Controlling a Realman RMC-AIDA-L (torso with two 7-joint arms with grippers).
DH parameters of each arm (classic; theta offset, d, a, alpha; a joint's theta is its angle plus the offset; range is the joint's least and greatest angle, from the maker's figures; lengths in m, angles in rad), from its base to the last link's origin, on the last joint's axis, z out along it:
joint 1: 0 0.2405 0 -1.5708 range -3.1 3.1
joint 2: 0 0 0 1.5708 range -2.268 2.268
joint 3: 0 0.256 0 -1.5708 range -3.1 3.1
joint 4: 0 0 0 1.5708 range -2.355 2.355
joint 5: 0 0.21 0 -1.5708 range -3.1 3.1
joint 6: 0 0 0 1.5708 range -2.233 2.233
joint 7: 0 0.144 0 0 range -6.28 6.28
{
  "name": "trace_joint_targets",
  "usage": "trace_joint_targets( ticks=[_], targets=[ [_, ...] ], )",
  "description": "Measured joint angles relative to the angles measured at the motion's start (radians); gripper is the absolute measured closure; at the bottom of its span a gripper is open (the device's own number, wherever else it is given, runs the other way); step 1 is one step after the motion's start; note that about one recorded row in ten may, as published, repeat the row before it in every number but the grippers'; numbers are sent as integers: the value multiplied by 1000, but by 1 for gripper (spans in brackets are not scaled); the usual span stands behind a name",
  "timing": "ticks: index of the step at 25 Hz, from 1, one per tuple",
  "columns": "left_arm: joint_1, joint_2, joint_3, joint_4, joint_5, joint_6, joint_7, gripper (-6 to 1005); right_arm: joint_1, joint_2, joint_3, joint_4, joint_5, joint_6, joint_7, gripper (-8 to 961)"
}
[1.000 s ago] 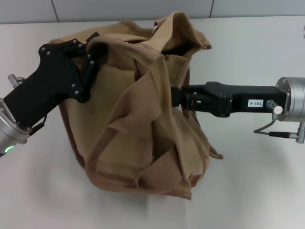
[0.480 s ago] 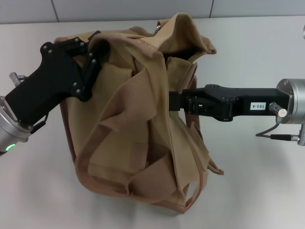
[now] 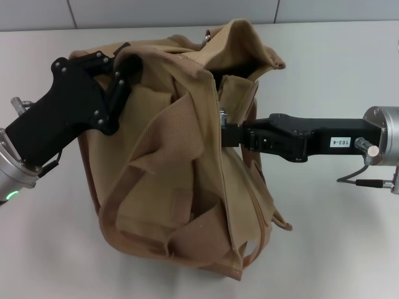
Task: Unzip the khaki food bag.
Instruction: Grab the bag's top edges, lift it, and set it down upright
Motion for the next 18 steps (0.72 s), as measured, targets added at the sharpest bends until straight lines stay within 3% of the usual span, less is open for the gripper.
trace_joint_targets(
  ticks=[18],
  targets=[
    [1,0,-8,0,-2,16,0,933,-18,-1,7,9,1,14,-17,946]
  ],
)
